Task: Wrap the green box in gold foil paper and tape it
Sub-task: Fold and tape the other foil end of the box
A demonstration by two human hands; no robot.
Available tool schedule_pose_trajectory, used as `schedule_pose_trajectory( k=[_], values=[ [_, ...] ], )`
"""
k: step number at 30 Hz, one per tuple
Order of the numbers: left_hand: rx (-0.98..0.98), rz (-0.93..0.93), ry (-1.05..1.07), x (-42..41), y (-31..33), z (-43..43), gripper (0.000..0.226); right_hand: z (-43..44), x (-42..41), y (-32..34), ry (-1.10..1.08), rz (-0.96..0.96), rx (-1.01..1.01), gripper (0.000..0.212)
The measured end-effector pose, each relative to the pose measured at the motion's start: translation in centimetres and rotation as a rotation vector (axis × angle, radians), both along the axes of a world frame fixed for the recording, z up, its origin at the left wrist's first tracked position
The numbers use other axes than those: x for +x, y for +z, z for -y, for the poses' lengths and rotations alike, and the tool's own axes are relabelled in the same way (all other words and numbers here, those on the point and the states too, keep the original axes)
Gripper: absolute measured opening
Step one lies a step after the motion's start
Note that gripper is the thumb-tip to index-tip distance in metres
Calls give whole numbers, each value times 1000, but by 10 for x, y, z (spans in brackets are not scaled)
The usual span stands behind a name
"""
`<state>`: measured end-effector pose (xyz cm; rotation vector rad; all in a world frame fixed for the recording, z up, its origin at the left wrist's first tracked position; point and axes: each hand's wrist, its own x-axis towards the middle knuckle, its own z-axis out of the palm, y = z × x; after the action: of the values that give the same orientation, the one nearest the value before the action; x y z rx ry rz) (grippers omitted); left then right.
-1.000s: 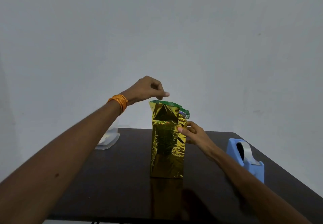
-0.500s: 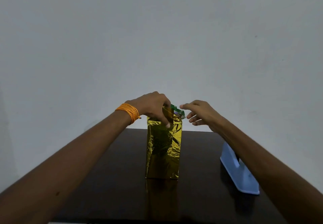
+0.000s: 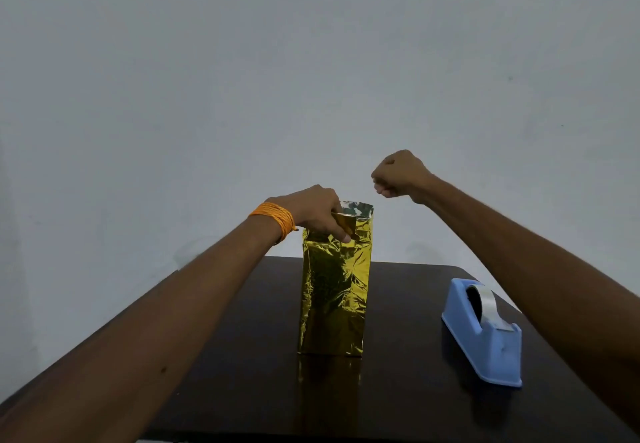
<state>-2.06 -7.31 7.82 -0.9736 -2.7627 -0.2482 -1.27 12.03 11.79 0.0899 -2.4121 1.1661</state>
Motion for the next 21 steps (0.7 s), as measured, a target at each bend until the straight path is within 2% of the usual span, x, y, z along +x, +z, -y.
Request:
schedule_pose_trajectory(
  k=[2, 5, 9, 11, 17, 18, 21],
  values=[
    [1, 0, 2, 0, 0, 0, 45, -4, 6, 2, 167, -26, 107, 15],
    [9, 22, 4, -2, 1, 3, 46, -11, 17, 0, 427, 30, 404, 24],
    [-24, 17, 7, 0, 1, 2, 53, -7, 10, -11, 433, 37, 812, 15],
    [-35, 19, 12, 2, 2, 1, 54, -7, 5, -10, 434, -26, 841, 12],
    [-47, 30, 28, 3, 3, 1, 56, -13, 10, 6, 446, -83, 658, 7],
    [-45, 26, 31, 3, 3, 1, 55, -14, 11, 5, 455, -36, 677, 3],
    [-26, 22, 31, 3, 3, 2, 49, -17, 12, -6, 428, 43, 828, 21]
  ],
)
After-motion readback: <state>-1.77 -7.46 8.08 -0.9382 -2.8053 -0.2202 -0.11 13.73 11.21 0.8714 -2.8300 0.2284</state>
